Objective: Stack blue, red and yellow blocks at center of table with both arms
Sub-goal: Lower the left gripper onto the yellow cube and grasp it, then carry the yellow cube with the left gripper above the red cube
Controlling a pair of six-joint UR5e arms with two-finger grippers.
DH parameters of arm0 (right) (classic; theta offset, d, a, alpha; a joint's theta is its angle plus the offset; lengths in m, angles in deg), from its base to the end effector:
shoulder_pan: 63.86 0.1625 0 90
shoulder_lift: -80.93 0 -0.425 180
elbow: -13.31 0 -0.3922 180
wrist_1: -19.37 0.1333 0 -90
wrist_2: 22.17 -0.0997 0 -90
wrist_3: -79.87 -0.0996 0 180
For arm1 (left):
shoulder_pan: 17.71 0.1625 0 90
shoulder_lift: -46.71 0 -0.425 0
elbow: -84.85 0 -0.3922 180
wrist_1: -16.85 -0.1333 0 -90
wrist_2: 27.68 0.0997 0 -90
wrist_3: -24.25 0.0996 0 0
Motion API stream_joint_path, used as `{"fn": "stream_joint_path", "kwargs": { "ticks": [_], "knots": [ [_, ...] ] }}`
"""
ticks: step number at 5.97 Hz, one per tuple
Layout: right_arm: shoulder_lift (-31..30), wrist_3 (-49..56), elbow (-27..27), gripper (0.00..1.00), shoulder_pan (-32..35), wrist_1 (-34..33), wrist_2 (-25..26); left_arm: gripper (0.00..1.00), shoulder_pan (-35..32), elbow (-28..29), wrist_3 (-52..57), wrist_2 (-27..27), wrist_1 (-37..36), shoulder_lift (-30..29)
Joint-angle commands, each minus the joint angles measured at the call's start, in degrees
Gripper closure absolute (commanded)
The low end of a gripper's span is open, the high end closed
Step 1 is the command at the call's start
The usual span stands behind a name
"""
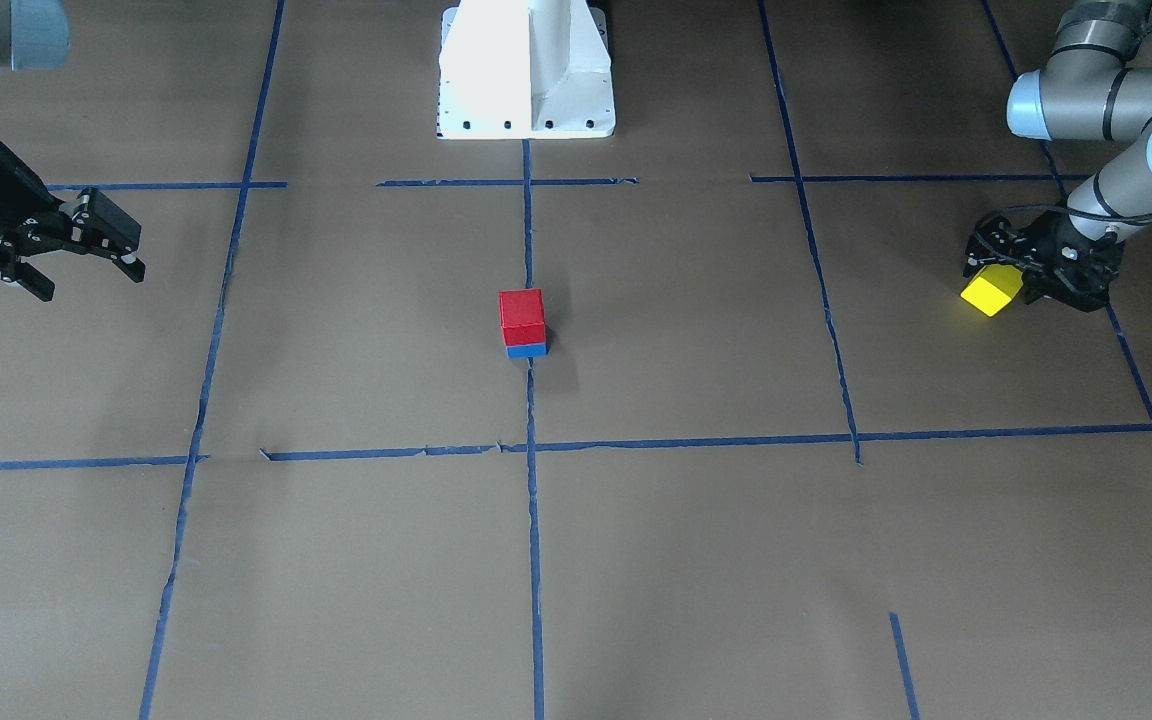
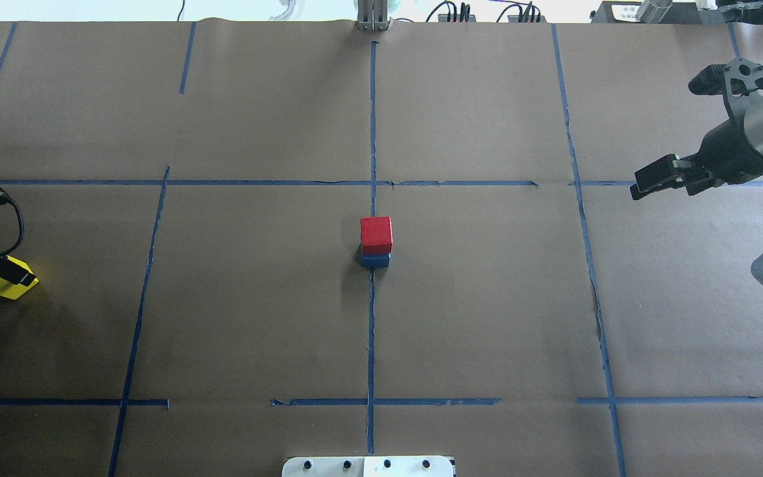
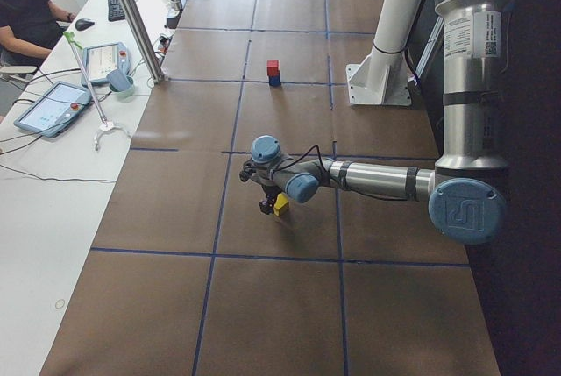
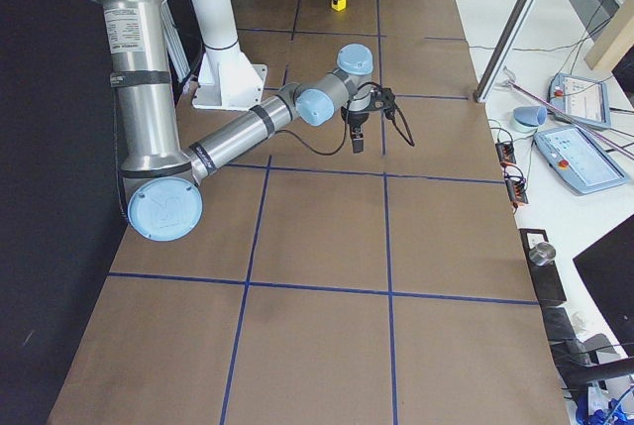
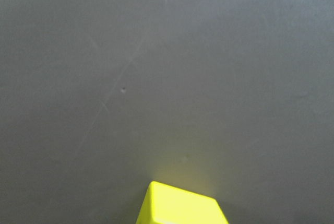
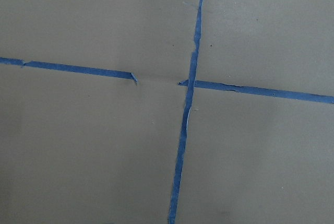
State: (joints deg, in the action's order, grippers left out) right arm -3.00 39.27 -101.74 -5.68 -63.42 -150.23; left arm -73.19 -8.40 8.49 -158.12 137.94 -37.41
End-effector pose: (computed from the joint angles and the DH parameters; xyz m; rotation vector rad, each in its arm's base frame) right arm -0.2065 -0.4692 0.3821 0.1418 -0.8941 -0.0795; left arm 0.2109 -0.4278 0.6224 0.1384 0.8352 0.4830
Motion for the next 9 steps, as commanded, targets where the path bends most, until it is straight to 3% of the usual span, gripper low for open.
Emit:
{"fn": "stream_joint_path", "kwargs": {
  "ticks": [1, 2, 3, 5, 6, 7, 8, 9],
  "knots": [
    [0.0, 0.0, 0.0, 0.0, 0.0, 0.0, 0.0, 0.74, 0.5, -0.1, -0.1, 0.2, 0.7, 0.4],
    [0.0, 0.0, 0.1, 0.0, 0.0, 0.0, 0.1, 0.94, 0.4, -3.3, -0.4, 0.2, 0.7, 0.1],
    [0.0, 0.0, 0.1, 0.0, -0.1, 0.0, 0.1, 1.0, 0.5, -6.7, -3.2, 0.0, 0.1, -2.3],
    [0.2, 0.0, 0.3, 0.0, -0.1, 0.0, 0.3, 1.0, 2.0, -9.8, -22.5, 0.2, -6.4, -16.3],
    [0.3, 0.1, 0.4, 0.0, -0.1, 0.0, 0.6, 1.0, 6.7, -14.7, -33.3, 1.3, -18.1, -24.3],
    [0.3, 0.2, 0.8, 0.0, -0.2, 0.0, 0.7, 1.0, 11.2, -15.5, -38.8, 5.0, -33.0, -35.9],
    [0.3, 0.3, 0.9, 0.0, -0.1, 0.0, 0.7, 1.0, 15.2, -15.4, -46.9, 9.5, -38.8, -42.8],
    [0.3, 0.3, 1.2, 0.0, -0.1, 0.0, 1.0, 1.0, 19.8, -13.7, -56.1, 13.4, -39.0, -46.6]
  ]
}}
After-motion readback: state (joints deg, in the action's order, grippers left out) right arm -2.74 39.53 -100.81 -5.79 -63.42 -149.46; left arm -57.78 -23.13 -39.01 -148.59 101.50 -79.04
